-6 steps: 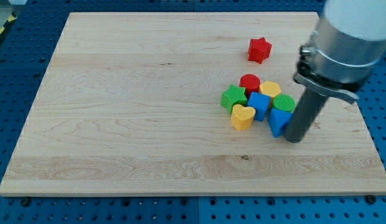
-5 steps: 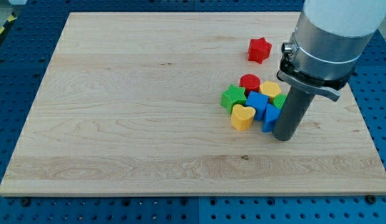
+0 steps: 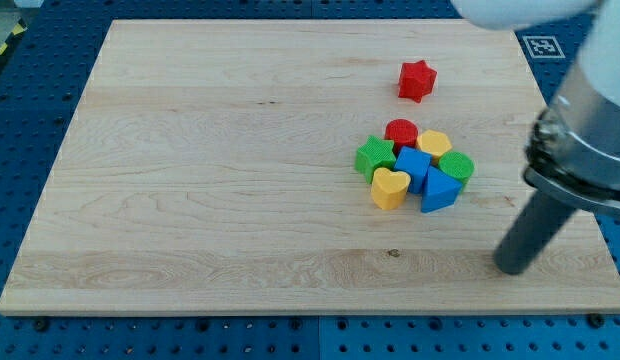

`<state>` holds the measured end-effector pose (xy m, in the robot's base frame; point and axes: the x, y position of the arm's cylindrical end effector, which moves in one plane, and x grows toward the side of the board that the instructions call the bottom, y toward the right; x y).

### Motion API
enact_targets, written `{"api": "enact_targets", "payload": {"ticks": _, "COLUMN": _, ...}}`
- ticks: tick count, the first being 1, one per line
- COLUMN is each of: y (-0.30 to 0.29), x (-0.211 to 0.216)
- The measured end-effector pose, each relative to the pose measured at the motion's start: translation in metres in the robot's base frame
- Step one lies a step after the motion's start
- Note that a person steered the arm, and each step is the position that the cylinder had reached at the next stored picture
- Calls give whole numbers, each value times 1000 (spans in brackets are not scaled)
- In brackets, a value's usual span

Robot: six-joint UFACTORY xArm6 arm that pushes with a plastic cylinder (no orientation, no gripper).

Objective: Place the red star above the hexagon

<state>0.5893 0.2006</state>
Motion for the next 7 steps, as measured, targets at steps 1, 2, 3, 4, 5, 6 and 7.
{"api": "enact_targets", "payload": {"ticks": 1, "y": 34, "x": 2}}
{"api": "enact_targets", "payload": {"ticks": 2, "y": 67, "x": -26}}
{"api": "enact_targets", "payload": {"ticks": 3, "y": 92, "x": -81}}
{"api": "enact_targets", "payload": {"ticks": 4, "y": 96, "x": -151}}
{"api": "enact_targets", "payload": {"ticks": 5, "y": 93, "x": -230}}
{"api": "enact_targets", "payload": {"ticks": 6, "y": 55, "x": -309}}
{"api": "enact_targets", "payload": {"ticks": 7, "y": 5, "x": -335}}
